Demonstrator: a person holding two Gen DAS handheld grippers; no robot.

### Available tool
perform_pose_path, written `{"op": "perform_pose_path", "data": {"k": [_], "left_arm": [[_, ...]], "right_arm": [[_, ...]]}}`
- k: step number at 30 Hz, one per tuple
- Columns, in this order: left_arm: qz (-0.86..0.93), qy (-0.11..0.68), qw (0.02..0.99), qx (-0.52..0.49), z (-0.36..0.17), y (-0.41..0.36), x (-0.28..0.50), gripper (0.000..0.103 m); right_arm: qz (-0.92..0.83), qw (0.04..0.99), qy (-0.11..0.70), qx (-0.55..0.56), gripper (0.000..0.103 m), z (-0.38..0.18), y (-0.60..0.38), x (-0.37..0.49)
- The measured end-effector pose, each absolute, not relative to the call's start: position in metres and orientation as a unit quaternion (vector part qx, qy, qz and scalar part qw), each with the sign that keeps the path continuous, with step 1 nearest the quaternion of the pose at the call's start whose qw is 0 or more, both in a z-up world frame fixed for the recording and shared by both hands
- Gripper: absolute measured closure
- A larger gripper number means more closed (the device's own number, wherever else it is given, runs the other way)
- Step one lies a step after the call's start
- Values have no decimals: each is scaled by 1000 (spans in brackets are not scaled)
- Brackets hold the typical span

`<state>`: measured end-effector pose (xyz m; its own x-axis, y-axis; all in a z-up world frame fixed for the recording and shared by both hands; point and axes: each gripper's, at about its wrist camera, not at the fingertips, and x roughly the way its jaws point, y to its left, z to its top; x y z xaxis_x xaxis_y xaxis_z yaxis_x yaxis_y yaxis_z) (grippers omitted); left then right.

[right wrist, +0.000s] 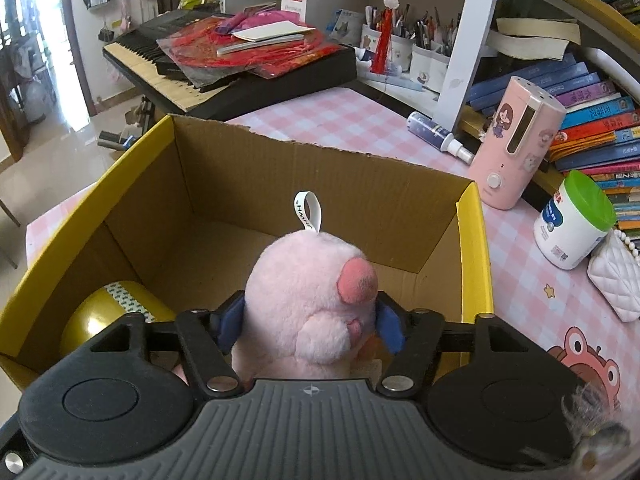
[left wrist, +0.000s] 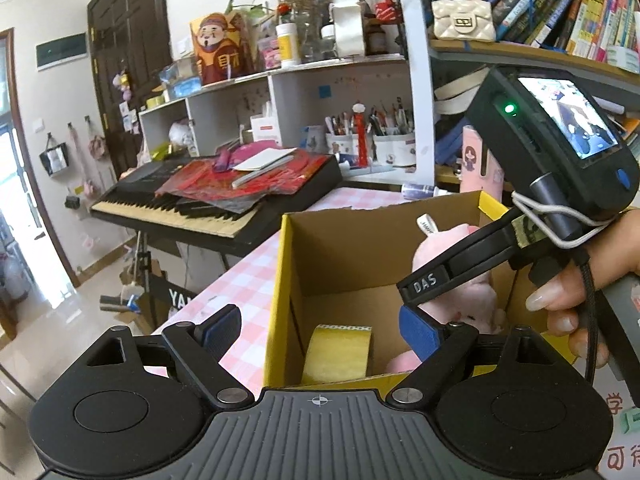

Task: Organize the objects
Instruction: 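Lower the tape roll and pig into the yellow box and open both grippers, then withdraw both open grippers from the yellow box back over the desk mat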

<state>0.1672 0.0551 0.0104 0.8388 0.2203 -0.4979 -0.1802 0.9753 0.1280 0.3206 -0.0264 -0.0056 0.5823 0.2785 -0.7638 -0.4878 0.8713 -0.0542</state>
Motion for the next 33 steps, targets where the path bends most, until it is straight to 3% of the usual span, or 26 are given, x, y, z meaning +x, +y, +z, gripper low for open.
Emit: {"op": "perform_pose_path", "data": {"k": [4,10,20,33], "left_arm": [[109,255,960,26,15,60,162,12],[115,239,964,14,22,65,153,11],[142,231,962,-5,24,78,136,8],[140,239,961,-7,19,90,89,8]], "right_arm": [[220,887,388,-119,27,5,-29,314],[220,904,353,-100,21,29,-34,294],[167,944,279,-59,19,64,-53,242],[81,973,207,-65,19,63,-67,155]]}}
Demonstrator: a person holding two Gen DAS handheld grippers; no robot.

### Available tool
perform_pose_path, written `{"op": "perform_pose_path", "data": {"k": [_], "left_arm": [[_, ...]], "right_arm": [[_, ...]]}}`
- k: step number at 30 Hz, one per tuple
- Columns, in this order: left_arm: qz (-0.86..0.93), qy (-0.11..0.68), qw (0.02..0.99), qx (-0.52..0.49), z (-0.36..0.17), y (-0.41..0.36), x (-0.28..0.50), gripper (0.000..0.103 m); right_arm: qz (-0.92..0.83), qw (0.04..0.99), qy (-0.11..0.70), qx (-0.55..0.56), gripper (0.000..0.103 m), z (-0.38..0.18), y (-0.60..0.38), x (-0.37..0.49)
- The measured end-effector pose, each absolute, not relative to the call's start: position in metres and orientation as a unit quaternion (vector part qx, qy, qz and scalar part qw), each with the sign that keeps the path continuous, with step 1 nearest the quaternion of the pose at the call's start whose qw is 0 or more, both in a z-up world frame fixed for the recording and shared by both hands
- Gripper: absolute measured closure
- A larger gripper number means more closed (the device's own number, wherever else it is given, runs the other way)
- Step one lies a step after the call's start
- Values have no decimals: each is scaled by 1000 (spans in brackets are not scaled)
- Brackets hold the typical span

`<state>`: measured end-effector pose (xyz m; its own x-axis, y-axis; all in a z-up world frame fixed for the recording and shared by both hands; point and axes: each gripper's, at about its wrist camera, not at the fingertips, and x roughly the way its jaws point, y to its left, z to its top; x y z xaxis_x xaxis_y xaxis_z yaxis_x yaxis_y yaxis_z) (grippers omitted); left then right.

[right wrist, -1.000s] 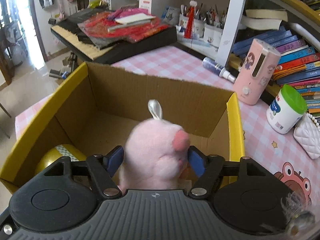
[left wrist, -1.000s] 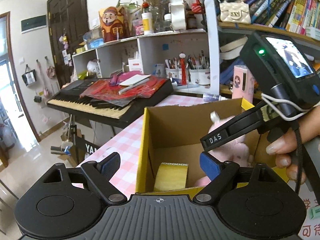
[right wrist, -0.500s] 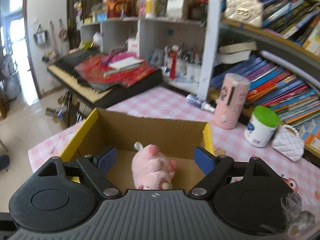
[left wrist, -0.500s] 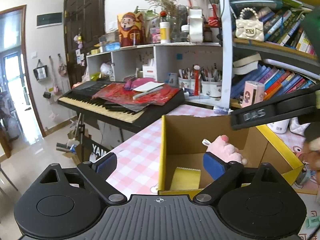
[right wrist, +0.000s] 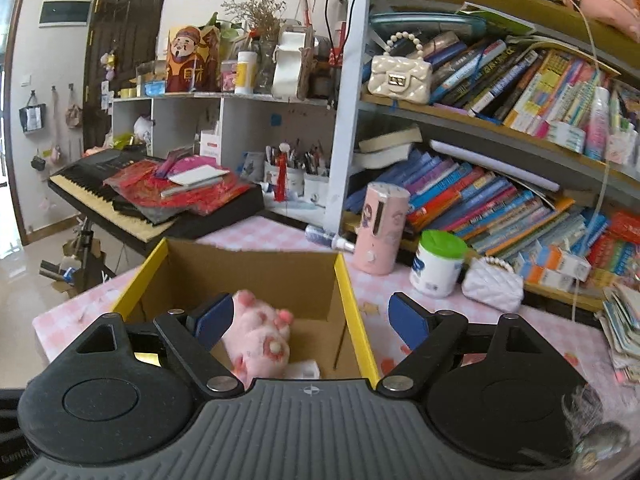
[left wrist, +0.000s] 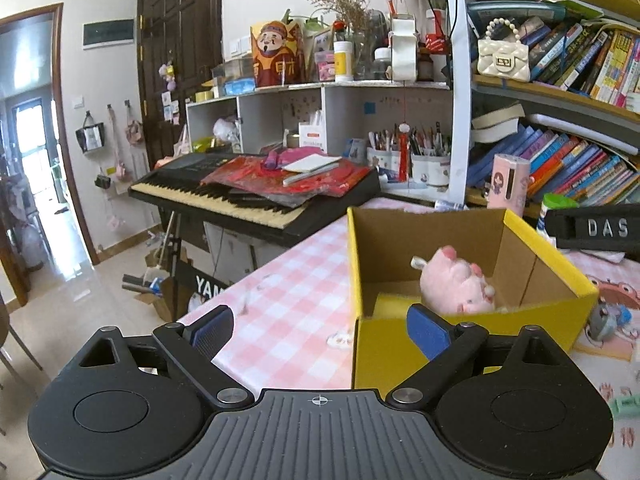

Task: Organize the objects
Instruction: 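Withdraw both open grippers from the yellow box back over the desk mat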

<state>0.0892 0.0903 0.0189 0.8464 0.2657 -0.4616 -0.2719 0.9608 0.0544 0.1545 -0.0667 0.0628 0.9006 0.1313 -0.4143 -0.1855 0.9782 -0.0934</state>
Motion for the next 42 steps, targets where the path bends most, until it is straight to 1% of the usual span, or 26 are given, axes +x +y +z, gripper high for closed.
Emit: {"op": "perform_pose_path", "data": {"k": [11,14,16,22,31,42], "left_arm": [[151,274,950,1,7,99,47,7],[159,287,945,13,3,96,40,4],[161,291,943,25,0,94,33,4],[159,308,937,50,-6,89,19,3],[145,319,935,60,-11,84,2,3],[104,327,937,71,-16,60,3,3]], "right_arm": [[48,957,278,-68,19,21,-57,99],[27,950,305,-69,17,10,-53,85],[15,945,317,-76,15,4,-48,78],[2,940,327,-93,11,-6,-43,58],[-12,935,340,-100,9,-14,-47,37],[-49,929,353,-97,8,-21,-73,22]]}}
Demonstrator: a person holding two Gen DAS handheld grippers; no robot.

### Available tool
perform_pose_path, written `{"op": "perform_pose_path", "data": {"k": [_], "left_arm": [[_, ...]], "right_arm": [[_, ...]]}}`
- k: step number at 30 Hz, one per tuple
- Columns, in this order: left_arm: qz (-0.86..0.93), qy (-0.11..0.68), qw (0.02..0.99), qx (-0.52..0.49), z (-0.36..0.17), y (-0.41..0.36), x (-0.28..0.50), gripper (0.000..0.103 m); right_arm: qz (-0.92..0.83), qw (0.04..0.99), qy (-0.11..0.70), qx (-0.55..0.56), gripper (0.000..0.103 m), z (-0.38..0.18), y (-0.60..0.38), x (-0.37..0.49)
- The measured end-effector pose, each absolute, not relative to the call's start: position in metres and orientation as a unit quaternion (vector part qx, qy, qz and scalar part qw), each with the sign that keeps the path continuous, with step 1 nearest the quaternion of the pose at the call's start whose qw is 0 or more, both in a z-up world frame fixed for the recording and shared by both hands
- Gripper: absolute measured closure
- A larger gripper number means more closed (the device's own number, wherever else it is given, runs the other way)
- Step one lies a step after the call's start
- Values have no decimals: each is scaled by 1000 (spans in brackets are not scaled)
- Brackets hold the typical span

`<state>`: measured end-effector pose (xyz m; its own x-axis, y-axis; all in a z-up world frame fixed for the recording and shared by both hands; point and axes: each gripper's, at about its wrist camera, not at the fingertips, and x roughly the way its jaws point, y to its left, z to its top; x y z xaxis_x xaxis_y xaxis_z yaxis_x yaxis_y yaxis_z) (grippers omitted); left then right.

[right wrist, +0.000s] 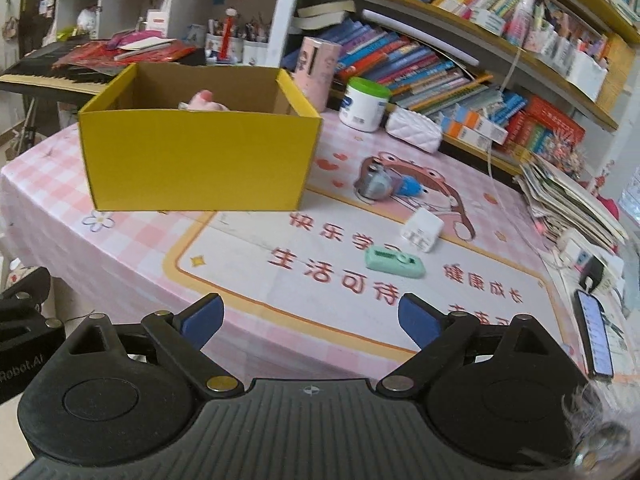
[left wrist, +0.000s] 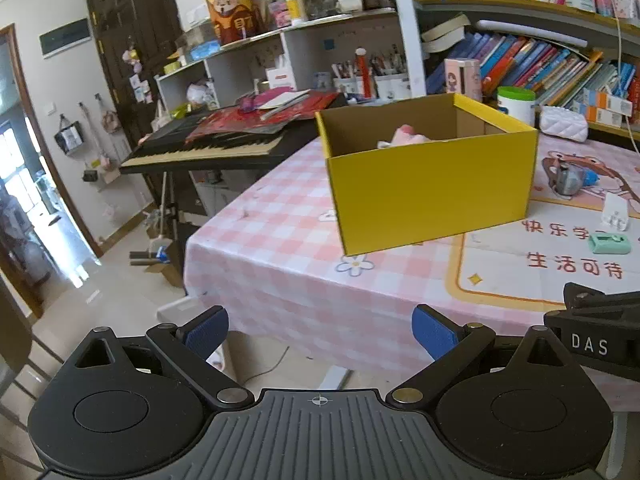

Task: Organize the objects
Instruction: 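Withdraw both open grippers from the yellow box back over the desk mat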

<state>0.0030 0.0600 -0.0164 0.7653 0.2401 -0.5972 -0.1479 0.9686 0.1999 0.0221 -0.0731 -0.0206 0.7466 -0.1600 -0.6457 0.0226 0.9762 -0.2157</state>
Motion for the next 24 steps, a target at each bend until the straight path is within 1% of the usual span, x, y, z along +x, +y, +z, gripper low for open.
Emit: {"op": "perform_pose_path", "data": {"k": [24], "left_arm": [[43,328,939,91,-17,-3,41,3]], "right_arm": [[-101,923,364,-66,8,-24,-142,46]]}}
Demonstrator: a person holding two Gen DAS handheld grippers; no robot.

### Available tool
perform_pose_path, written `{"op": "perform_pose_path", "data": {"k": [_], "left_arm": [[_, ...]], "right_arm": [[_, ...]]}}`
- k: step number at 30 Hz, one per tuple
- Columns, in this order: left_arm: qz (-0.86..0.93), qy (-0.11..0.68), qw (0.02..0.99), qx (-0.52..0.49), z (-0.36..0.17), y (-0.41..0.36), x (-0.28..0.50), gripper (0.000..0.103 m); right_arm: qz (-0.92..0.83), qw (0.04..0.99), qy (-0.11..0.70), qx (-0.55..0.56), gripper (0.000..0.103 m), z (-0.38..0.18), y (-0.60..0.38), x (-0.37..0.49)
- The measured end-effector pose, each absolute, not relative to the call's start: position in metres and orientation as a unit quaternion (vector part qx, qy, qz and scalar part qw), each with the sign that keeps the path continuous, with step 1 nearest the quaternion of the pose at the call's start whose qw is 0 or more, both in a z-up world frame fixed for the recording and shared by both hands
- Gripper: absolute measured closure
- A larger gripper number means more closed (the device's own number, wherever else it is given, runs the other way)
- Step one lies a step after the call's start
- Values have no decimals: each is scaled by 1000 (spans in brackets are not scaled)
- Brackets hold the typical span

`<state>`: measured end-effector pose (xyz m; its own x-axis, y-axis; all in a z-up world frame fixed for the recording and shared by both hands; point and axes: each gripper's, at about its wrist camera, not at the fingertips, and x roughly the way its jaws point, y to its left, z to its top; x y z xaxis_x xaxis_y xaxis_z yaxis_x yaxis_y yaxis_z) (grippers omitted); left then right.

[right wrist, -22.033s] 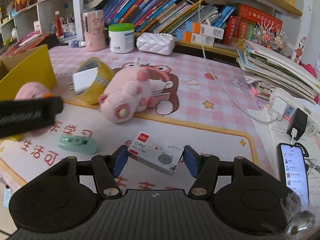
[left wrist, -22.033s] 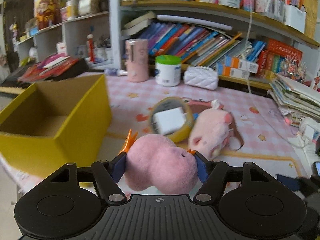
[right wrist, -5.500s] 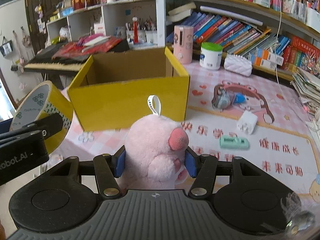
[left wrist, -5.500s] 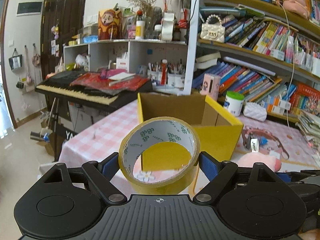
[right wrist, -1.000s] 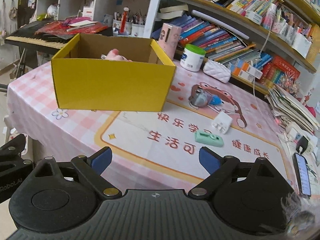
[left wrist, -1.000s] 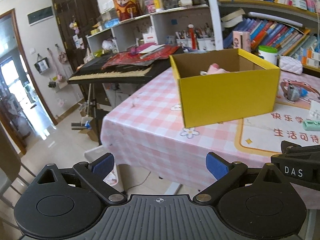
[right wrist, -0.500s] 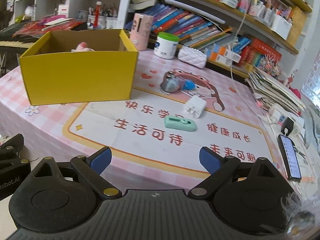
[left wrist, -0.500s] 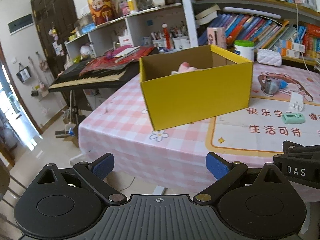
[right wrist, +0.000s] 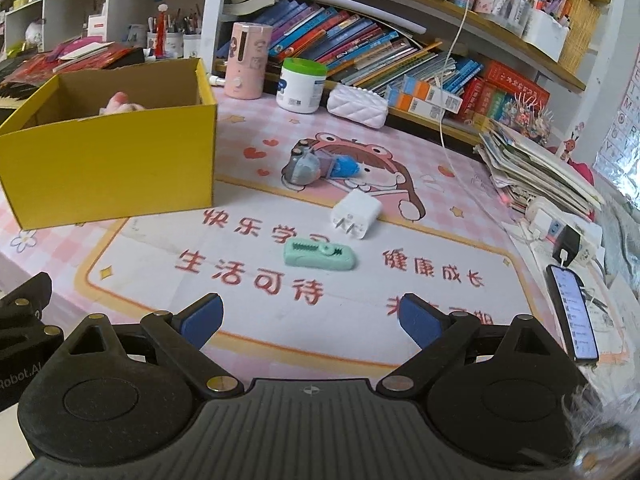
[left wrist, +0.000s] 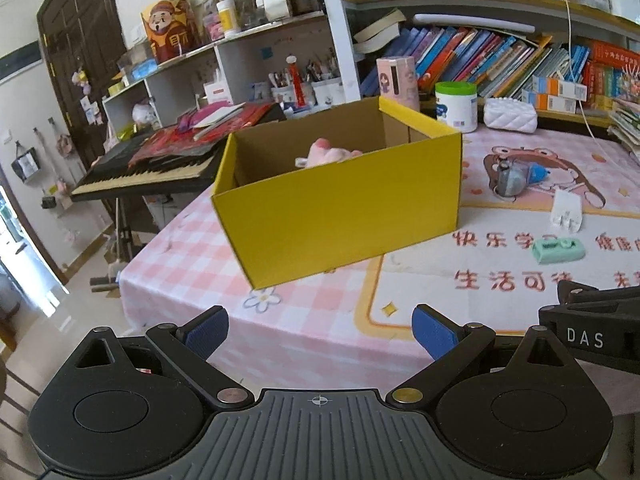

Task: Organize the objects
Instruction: 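Withdraw both open grippers from the yellow box back over the desk mat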

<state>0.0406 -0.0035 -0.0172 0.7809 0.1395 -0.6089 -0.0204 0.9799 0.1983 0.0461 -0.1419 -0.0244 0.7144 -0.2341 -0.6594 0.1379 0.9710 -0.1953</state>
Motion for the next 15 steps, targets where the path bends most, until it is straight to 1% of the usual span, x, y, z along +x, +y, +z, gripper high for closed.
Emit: {"op": "perform_pose_path", "data": {"k": [15], "left_arm": [[36,339,937,71,-19,-54,81,3]], "right_arm": [[-92,921,371,-71,8,-23,-196,90]]}}
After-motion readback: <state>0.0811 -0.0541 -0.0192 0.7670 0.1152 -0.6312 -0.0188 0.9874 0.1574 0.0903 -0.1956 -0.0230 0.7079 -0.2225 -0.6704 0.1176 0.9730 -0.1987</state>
